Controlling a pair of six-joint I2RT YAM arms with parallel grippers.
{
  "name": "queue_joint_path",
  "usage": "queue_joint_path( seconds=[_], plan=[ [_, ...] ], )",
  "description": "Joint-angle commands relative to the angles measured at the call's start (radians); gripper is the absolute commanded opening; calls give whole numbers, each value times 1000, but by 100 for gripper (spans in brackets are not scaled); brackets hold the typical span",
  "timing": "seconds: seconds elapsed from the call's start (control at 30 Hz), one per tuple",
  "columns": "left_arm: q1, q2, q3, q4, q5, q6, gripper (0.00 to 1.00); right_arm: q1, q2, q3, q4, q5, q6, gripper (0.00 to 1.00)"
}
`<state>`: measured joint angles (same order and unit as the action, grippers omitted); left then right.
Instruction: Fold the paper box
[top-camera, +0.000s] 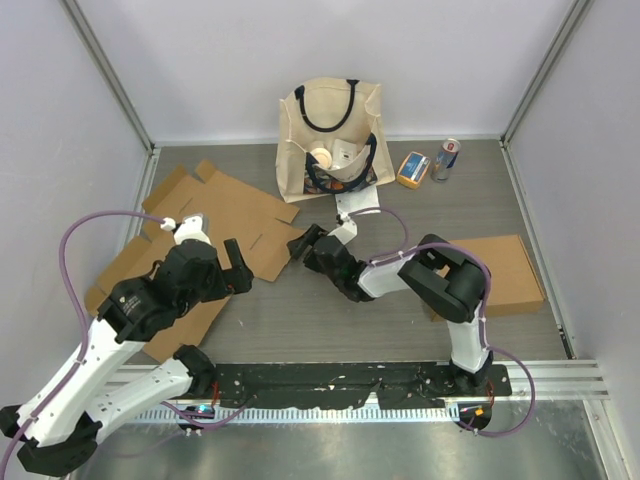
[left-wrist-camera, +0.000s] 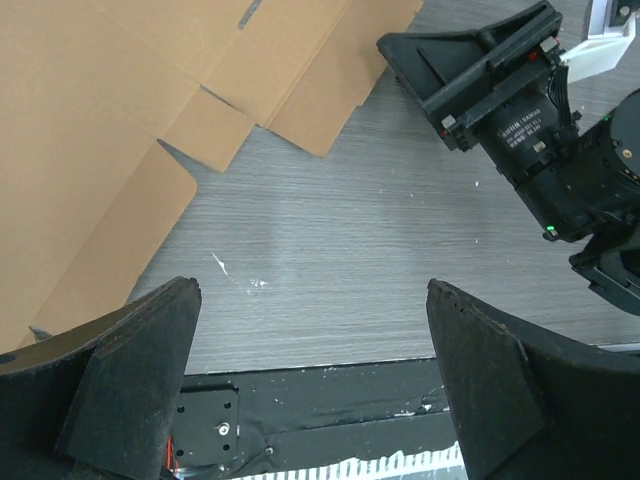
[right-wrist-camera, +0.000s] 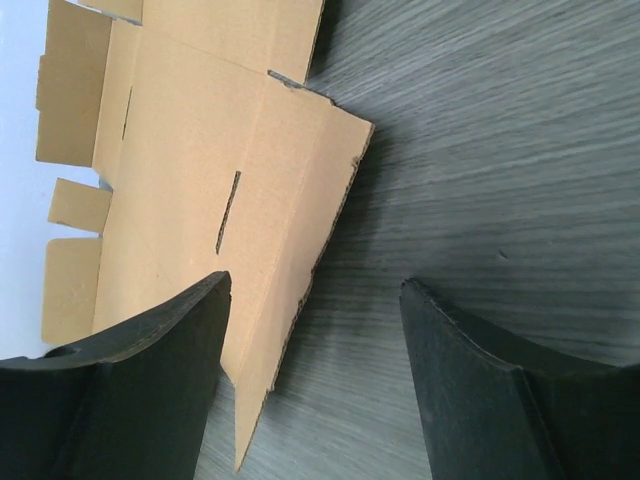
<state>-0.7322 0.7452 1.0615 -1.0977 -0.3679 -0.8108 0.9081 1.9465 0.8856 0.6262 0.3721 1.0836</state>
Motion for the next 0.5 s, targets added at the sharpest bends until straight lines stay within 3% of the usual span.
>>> queue_joint_path(
  seconds=[0.0, 0.13, 0.27, 0.4, 0.43, 0.47],
  plan=[
    [-1, 5, 22, -14, -23, -33, 100, 3, 63, 84, 72, 14, -2, 72],
    [-1, 2, 29, -28, -31, -41, 100, 5, 135, 163, 76, 34, -39, 64],
    [1, -24, 40, -44, -72, -60, 100, 34, 206, 301, 40, 86, -206, 40],
    [-1, -91, 77, -12, -147, -54, 98, 69, 126, 410, -95, 142, -419, 19],
    [-1, -104, 84, 11, -155, -13, 98, 75, 105, 444, -112, 140, -471, 9],
    [1, -113, 97, 65, -164, 7, 98, 77, 79, 453, -123, 136, -587, 6]
  ],
)
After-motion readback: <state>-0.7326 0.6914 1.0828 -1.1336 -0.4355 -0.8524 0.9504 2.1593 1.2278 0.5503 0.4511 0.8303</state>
